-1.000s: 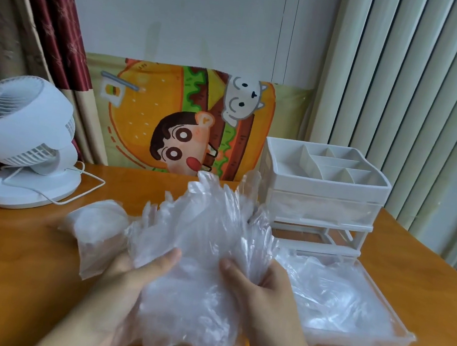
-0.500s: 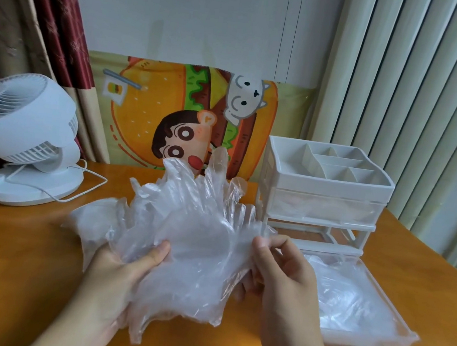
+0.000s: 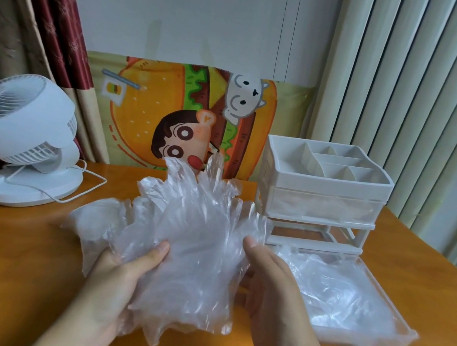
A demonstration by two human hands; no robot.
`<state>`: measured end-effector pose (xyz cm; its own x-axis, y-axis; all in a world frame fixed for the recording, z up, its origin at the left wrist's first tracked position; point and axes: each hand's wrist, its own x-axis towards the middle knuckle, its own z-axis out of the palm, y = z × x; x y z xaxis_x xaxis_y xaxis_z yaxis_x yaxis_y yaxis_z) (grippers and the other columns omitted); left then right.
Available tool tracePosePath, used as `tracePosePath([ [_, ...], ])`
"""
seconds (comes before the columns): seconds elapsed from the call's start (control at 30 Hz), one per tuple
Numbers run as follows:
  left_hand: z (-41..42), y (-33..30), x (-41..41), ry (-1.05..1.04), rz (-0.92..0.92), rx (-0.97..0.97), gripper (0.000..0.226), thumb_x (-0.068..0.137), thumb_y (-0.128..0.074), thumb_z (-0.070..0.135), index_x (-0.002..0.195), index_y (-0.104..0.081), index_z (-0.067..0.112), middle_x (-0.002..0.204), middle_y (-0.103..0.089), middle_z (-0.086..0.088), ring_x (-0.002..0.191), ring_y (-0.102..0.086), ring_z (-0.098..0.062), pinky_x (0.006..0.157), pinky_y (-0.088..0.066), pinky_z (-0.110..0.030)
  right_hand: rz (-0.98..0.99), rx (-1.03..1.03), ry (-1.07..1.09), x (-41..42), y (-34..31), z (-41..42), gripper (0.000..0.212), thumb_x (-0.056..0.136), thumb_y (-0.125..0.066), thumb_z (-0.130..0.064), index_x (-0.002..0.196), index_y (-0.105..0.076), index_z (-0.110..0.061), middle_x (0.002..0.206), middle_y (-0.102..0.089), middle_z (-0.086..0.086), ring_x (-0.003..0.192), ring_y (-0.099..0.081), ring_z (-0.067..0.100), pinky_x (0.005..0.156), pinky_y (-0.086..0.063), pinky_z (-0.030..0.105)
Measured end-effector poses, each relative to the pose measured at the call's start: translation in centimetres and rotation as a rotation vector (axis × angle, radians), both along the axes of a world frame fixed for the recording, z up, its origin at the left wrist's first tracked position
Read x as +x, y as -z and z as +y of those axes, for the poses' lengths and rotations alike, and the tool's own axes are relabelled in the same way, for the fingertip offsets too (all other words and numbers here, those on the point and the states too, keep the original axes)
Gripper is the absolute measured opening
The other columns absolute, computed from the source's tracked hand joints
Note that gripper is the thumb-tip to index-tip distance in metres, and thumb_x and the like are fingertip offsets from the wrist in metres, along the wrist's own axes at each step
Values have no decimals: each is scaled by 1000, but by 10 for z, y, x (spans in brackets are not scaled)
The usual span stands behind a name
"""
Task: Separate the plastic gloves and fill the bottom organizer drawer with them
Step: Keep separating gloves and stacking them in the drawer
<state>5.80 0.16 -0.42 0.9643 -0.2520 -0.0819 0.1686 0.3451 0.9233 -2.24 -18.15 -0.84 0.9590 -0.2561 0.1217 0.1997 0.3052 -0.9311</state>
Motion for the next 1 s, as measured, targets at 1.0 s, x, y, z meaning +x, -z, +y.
tracePosePath([
  [1.0, 10, 5, 29, -106, 70, 29, 46, 72, -79, 4, 118, -74, 2, 102, -78, -20, 88, -77, -40, 82, -57, -46, 172, -5, 414, -1, -12, -1, 26, 98, -63, -16, 75, -73, -16, 82, -72, 16, 79, -66, 30, 77, -49, 42],
])
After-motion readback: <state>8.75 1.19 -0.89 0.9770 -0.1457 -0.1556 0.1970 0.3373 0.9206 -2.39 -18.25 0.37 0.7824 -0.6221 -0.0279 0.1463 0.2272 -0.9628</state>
